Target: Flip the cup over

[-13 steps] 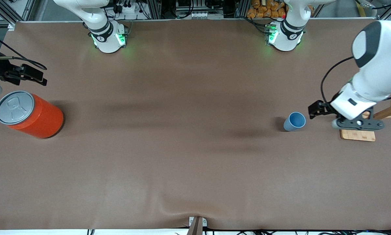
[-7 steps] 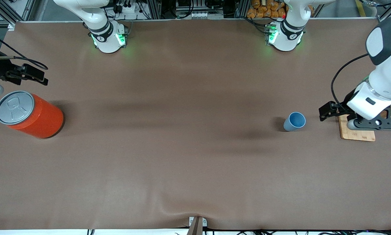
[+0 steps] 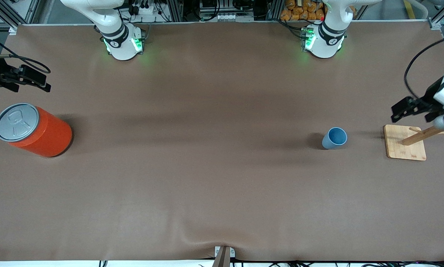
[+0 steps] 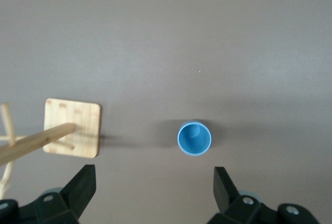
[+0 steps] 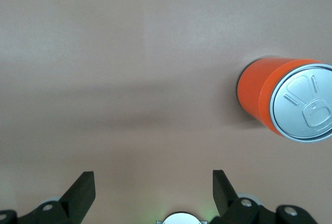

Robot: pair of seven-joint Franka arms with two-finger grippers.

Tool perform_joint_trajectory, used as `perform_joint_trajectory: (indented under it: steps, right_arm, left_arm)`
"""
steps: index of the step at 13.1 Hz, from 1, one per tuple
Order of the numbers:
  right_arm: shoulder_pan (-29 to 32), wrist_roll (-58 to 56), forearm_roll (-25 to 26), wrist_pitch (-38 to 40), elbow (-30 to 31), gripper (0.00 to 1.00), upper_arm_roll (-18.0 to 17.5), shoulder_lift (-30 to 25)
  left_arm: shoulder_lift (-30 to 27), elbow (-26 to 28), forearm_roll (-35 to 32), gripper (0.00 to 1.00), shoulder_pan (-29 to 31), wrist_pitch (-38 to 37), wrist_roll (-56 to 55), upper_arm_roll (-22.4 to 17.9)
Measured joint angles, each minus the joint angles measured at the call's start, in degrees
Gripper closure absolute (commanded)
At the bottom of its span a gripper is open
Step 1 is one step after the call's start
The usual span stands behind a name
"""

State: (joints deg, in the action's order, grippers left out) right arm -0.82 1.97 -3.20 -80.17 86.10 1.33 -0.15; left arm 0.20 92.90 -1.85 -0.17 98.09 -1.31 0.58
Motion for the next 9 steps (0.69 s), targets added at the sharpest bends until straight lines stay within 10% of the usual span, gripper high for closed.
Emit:
perform_joint_trajectory:
  steps: [9]
  right_arm:
    - [0.01,-0.01,0.00,0.56,0.00,0.00,0.05,0.04]
  left_arm:
    - [-4.82,0.48,0.01,0.00,-0.49,-3.80,0.08,-1.98]
